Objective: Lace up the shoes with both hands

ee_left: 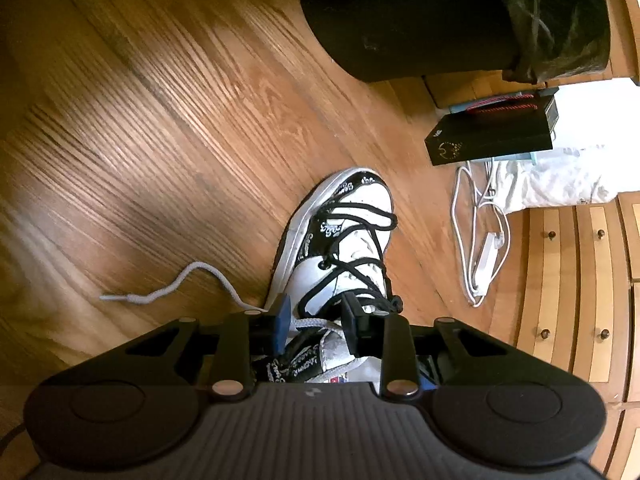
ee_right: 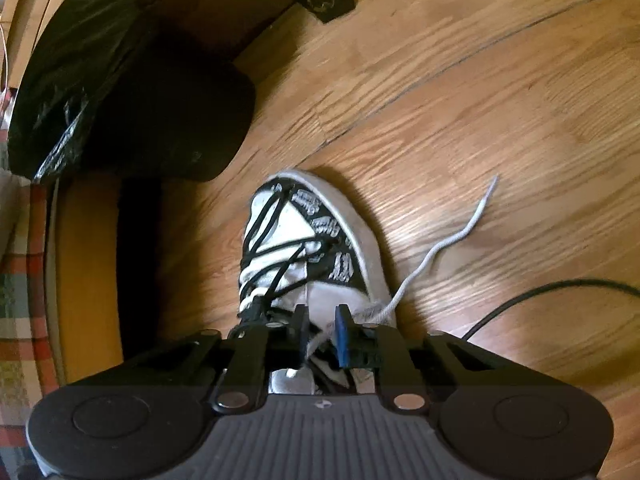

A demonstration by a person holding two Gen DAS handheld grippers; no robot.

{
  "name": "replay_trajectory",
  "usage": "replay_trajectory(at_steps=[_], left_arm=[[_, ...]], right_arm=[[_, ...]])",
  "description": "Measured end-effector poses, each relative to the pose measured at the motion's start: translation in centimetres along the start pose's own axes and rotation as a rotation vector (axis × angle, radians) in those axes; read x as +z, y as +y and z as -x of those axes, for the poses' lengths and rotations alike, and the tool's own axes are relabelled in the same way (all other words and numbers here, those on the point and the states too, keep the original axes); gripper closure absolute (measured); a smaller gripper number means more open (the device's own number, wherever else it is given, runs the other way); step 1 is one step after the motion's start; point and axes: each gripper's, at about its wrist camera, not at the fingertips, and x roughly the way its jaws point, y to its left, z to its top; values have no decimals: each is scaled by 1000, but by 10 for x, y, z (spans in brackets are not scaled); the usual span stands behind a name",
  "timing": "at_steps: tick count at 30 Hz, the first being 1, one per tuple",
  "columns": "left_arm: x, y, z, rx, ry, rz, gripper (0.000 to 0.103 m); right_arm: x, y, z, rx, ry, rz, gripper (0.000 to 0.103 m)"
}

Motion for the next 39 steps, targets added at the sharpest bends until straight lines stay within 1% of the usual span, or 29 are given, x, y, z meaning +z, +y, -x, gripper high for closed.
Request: replay_trajectory(at_steps=[1, 2, 3, 4, 5, 7, 8, 10, 11, 13, 15, 16, 19, 20, 21, 22, 24, 27, 29, 31, 33, 37, 38, 39], left_arm=[[1, 1, 2, -2, -10, 8, 73], [1, 3, 3, -3, -19, 17, 73], [2, 4, 4, -1, -27, 24, 73], [3, 5, 5, 2, -33, 28, 77], [3, 6, 6, 5, -37, 32, 78], [2, 5, 9, 10, -46, 28, 78], [2, 4, 11, 13, -51, 23, 78], [1, 1, 15, 16, -63, 11, 78], [1, -2, 17, 15, -72, -3, 78], [1, -7, 22, 14, -90, -28, 77], [3, -10, 24, 15, -107, -40, 77], [3, -9, 25, 17, -112, -38, 77], [4, -5, 25, 13, -112, -11, 77], [4, -4, 25, 17, -109, -9, 77], [4, -4, 25, 22, -105, -12, 77], [3, -5, 25, 29, -102, -18, 72], [1, -7, 26, 46, -100, -36, 69], [-3, -11, 31, 81, -107, -79, 69], [-5, -13, 33, 102, -106, -102, 69], [-5, -13, 33, 107, -102, -110, 69], [-6, -13, 32, 105, -97, -111, 69], [-6, -13, 32, 101, -87, -118, 69], [-6, -14, 33, 103, -87, -121, 67], [-6, -14, 32, 104, -87, -124, 64]], right_arm=[[1, -1, 1, 3, -6, -10, 86], [3, -3, 2, 5, -14, -16, 92], [4, -3, 3, 0, -22, -14, 92], [5, -3, 4, -6, -30, -9, 92], [6, -4, 5, -4, -31, -8, 92], [7, -4, 7, 6, -25, -6, 92], [8, -4, 8, 13, -20, 1, 90], [7, 10, 12, 11, -14, 109, 89], [5, 22, 15, 4, -19, 205, 89], [-6, 48, 21, -20, -31, 443, 89], [-30, 74, 27, -42, -53, 722, 83], [-43, 87, 31, -52, -65, 863, 83], [-87, 103, 28, -140, -81, 1216, 83], [-101, 104, 23, -168, -61, 1320, 83], [-111, 105, 19, -184, -42, 1378, 83], [-119, 106, 15, -199, -23, 1430, 83], [-127, 108, 7, -234, 13, 1476, 82], [-136, 110, -4, -297, 47, 1573, 81], [-139, 109, -12, -333, 91, 1629, 81], [-140, 111, -21, -359, 112, 1655, 81], [-141, 110, -31, -385, 161, 1672, 81], [-152, 107, -43, -448, 163, 1738, 80], [-154, 106, -48, -471, 167, 1738, 80], [-156, 105, -50, -489, 166, 1736, 81]])
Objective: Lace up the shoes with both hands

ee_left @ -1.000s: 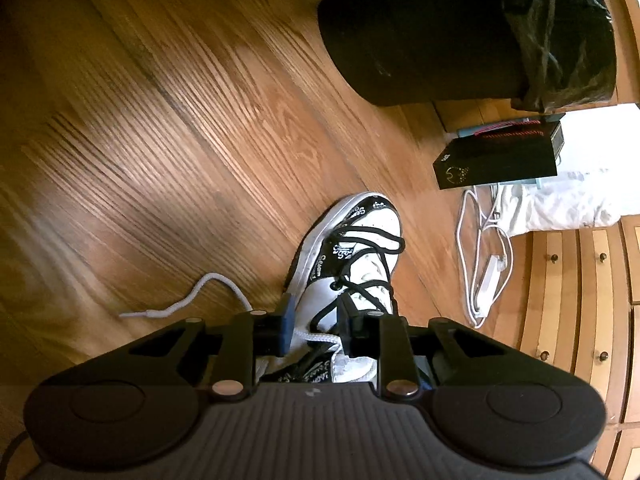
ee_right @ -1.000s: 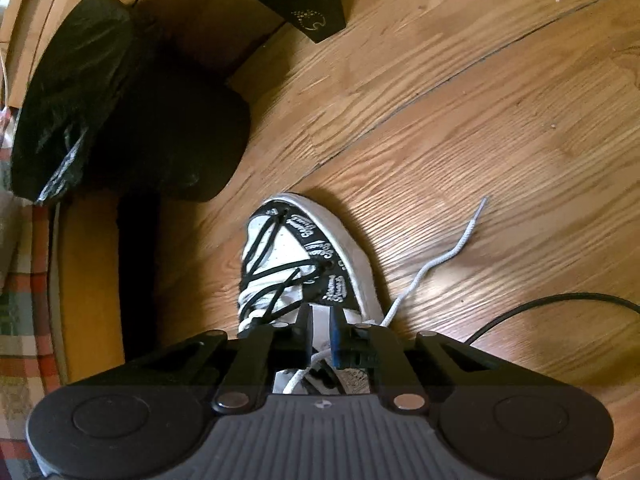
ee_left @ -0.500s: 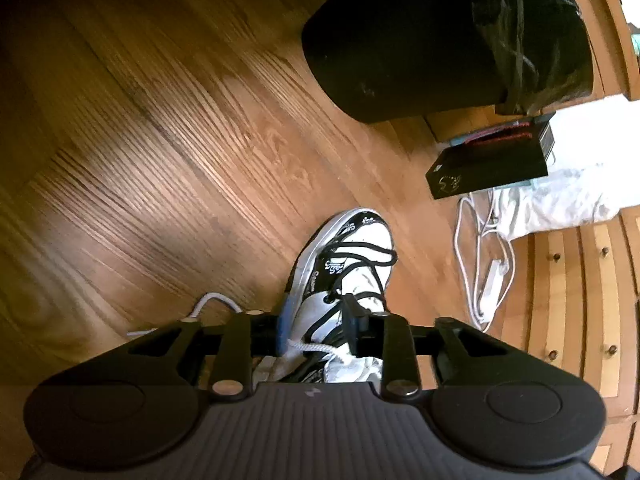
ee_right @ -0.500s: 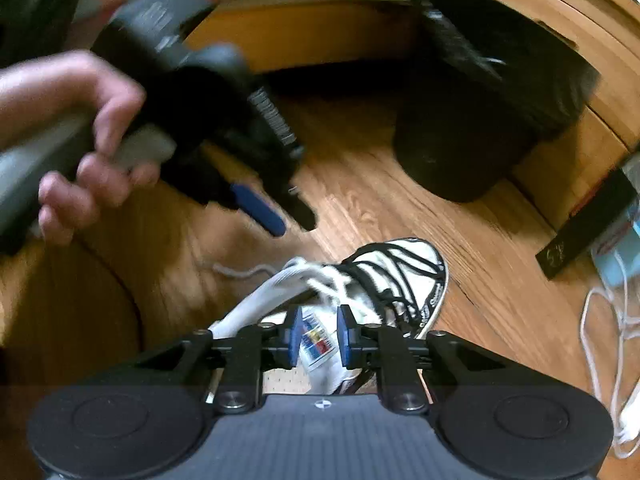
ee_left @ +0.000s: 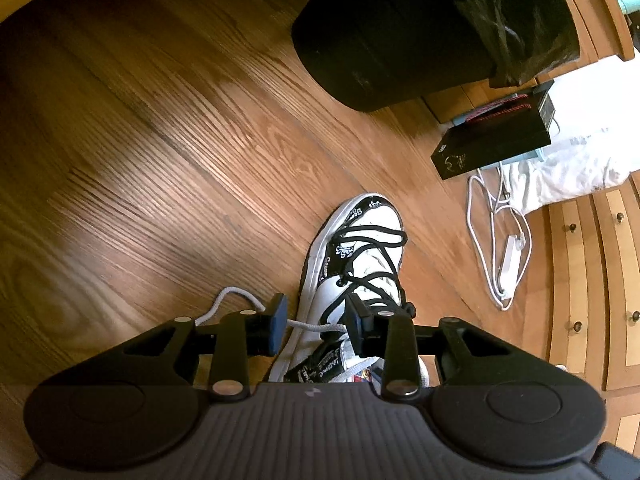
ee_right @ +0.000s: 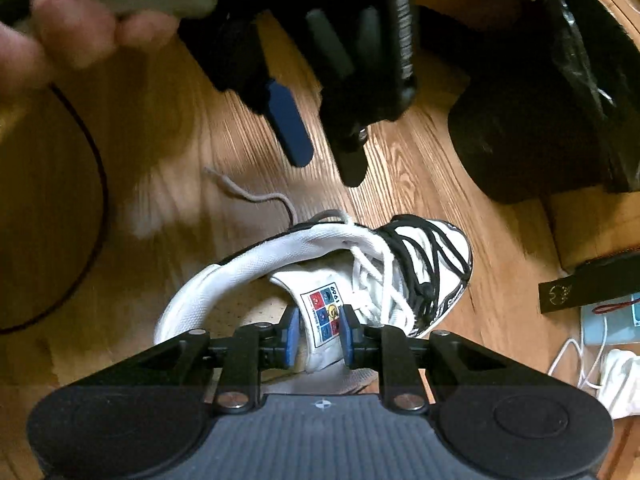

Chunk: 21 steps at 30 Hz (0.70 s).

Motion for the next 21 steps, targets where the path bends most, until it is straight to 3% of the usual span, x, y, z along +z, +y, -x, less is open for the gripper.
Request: replay_trajectory(at_steps=[9, 15, 21], left_arm=[[-2, -1, -6, -9, 14, -6, 63], [-4, 1, -9, -10, 32, 2, 63], [-4, 5, -11, 2, 28, 20, 63]], right_arm=[[0, 8, 15, -126, -35, 46, 92], [4, 6, 31, -221, -85, 70, 93], [3, 5, 33, -243, -113, 74, 93]])
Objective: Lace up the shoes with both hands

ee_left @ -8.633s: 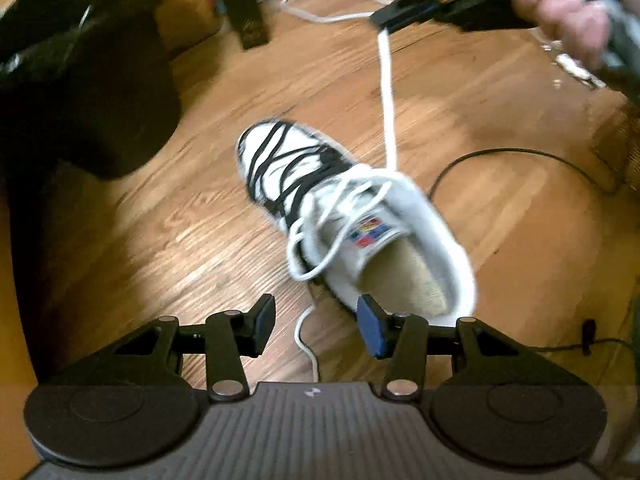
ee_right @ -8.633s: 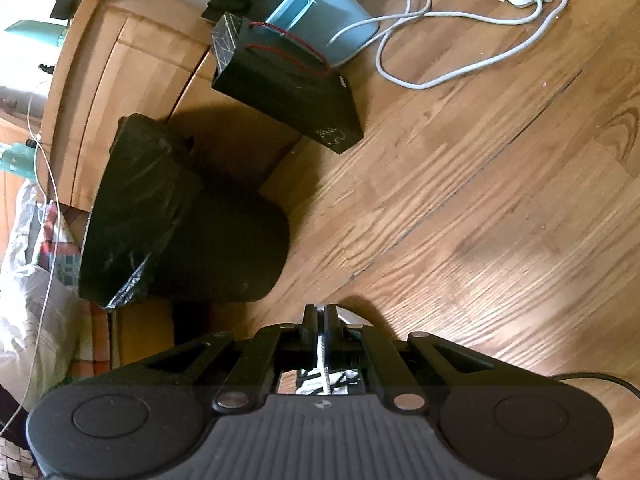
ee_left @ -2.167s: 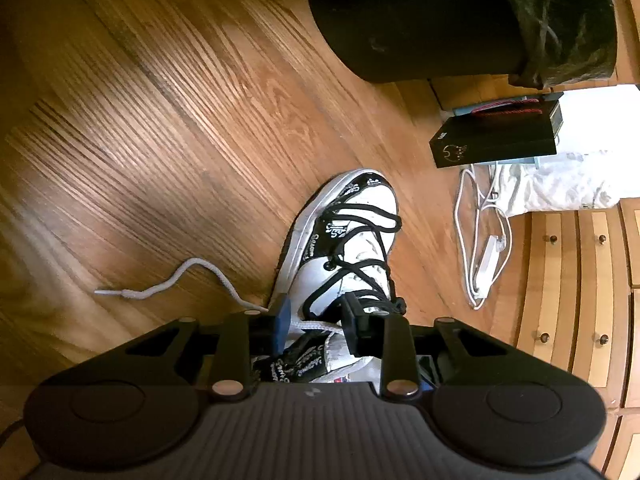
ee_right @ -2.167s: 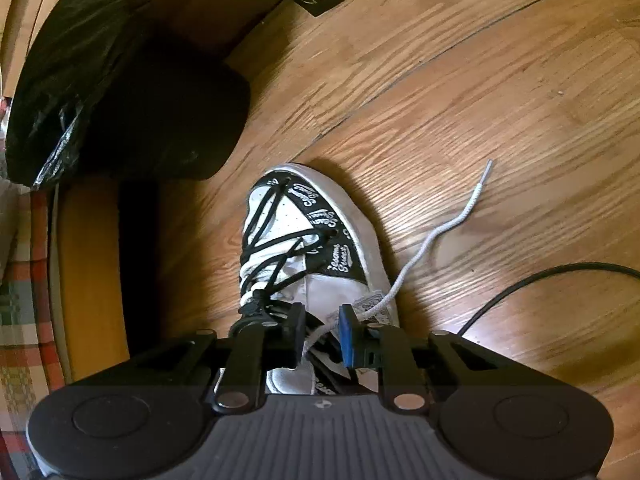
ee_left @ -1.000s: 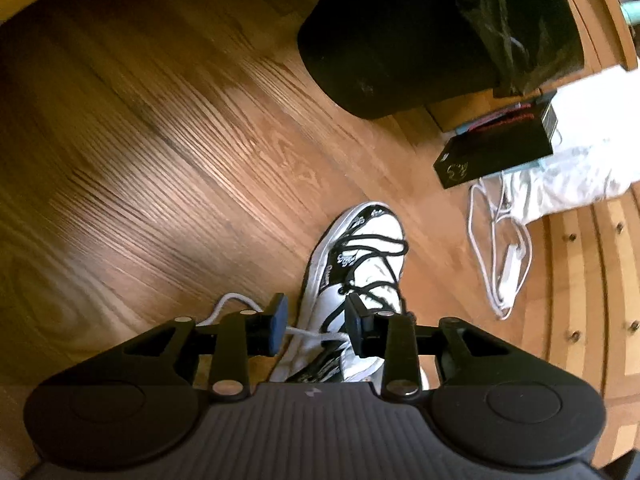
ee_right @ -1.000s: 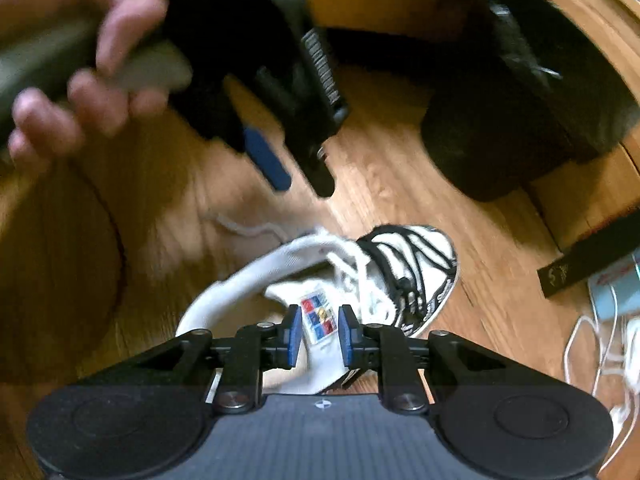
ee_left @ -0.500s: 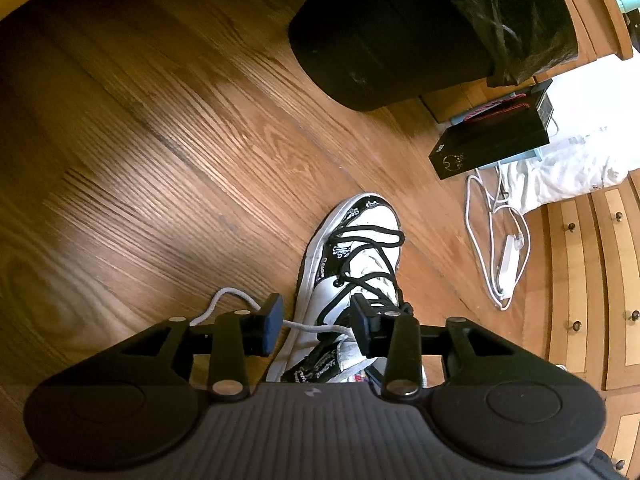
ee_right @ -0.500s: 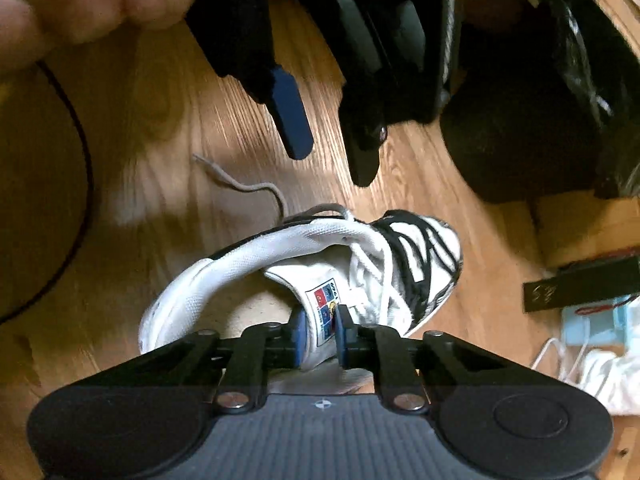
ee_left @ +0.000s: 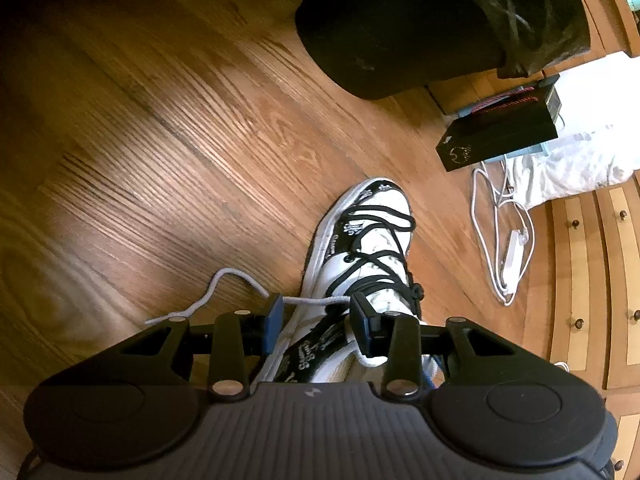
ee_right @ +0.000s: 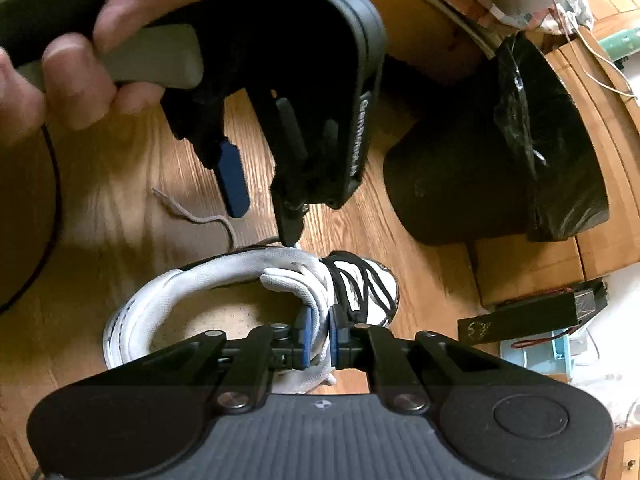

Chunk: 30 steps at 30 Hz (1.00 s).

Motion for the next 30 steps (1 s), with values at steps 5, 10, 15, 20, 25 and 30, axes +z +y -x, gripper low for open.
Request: replay_trajectory(at_steps=[5, 10, 15, 20, 25, 30], left_arm=[[-1, 2, -2, 14, 1, 1, 62], [-1, -1, 3, 23, -27, -14, 61], [-1, -8, 13, 82, -70, -66, 61], [-5, -19, 19, 114, -95, -134, 61], [-12, -43, 42, 81, -165, -187, 53], [-27, -71, 72, 60, -252, -267, 10]], right_arm=[[1, -9, -2, 15, -9, -66, 91], [-5, -8, 1, 26, -41, -101, 82], [-13, -20, 22, 50, -101, -217, 69], [-28, -35, 34, 59, -154, -341, 67], [-42, -60, 44, 71, -142, -524, 66], [-53, -86, 64, 47, -163, -748, 64]])
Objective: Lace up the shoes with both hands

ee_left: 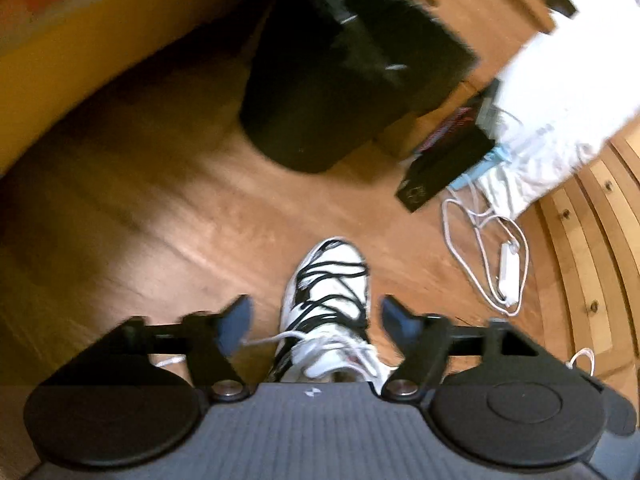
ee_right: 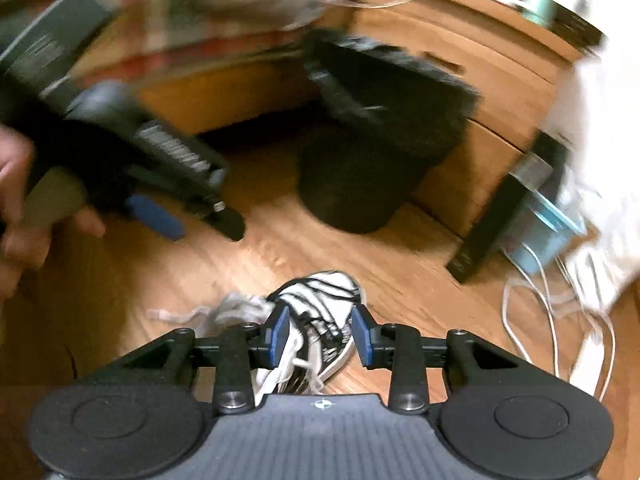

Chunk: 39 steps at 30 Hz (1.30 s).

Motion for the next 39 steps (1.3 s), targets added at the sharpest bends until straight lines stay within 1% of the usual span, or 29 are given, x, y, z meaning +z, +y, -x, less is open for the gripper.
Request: replay_trajectory(at_steps=[1, 2, 5, 7, 8, 10, 12, 13, 14, 16, 17, 19, 20, 21, 23, 24, 26, 29, 31, 33, 35, 39], left_arm=[[-1, -5, 6, 1, -13, -15, 3], [-2, -9, 12, 4, -26, -29, 0], [-7, -19, 26, 37, -46, -48, 0], [-14, -26, 36, 68, -56, -86, 0], [-18, -30, 41, 99, -54, -111, 0], [-25, -43, 50, 175, -54, -186, 0], [-33, -55, 66, 216, -94, -268, 0], [-36, -60, 73, 224, -112, -288, 0], [-39, -64, 79, 231, -120, -305, 0], [-48, -69, 85, 265, -110, -326, 0], [-54, -71, 86, 302, -103, -331, 0], [-64, -78, 88, 402, -89, -336, 0], [-69, -81, 88, 433, -84, -345, 0], [-73, -84, 87, 437, -75, -363, 0], [-76, -89, 85, 393, -60, -410, 0], [-75, -90, 84, 389, -66, -417, 0], [-71, -90, 83, 385, -73, -408, 0], [-68, -83, 81, 391, -52, -352, 0], [-66, -83, 84, 374, -47, -329, 0], [-66, -87, 93, 354, -59, -341, 0], [-70, -88, 102, 353, -64, -361, 0], [-76, -92, 108, 348, -48, -372, 0]], right_arm=[[-1, -3, 2, -3, 20, -65, 64], [-3, -7, 5, -6, 42, -131, 63], [-9, -14, 12, -10, 107, -313, 63], [-16, -12, 21, -13, 136, -375, 63], [-20, -10, 26, -13, 147, -402, 63], [-23, -3, 38, -9, 174, -404, 63], [-20, 3, 48, -7, 185, -368, 63], [-18, 5, 52, -10, 186, -372, 63], [-17, 7, 55, -14, 188, -378, 62], [-16, 8, 56, -16, 197, -402, 62], [-17, 8, 55, -19, 199, -406, 62], [-15, 13, 59, -61, 188, -361, 62], [-14, 16, 61, -83, 182, -337, 62], [-15, 16, 64, -95, 177, -339, 62], [-18, 12, 66, -99, 180, -384, 63], [-20, 11, 67, -102, 183, -402, 62], [-22, 10, 65, -97, 180, -390, 62], [-23, 8, 64, -125, 168, -380, 62], [-23, 5, 66, -128, 173, -381, 62], [-22, 3, 71, -135, 174, -376, 62], [-20, 2, 80, -138, 163, -375, 62], [-20, -1, 87, -134, 156, -400, 61]])
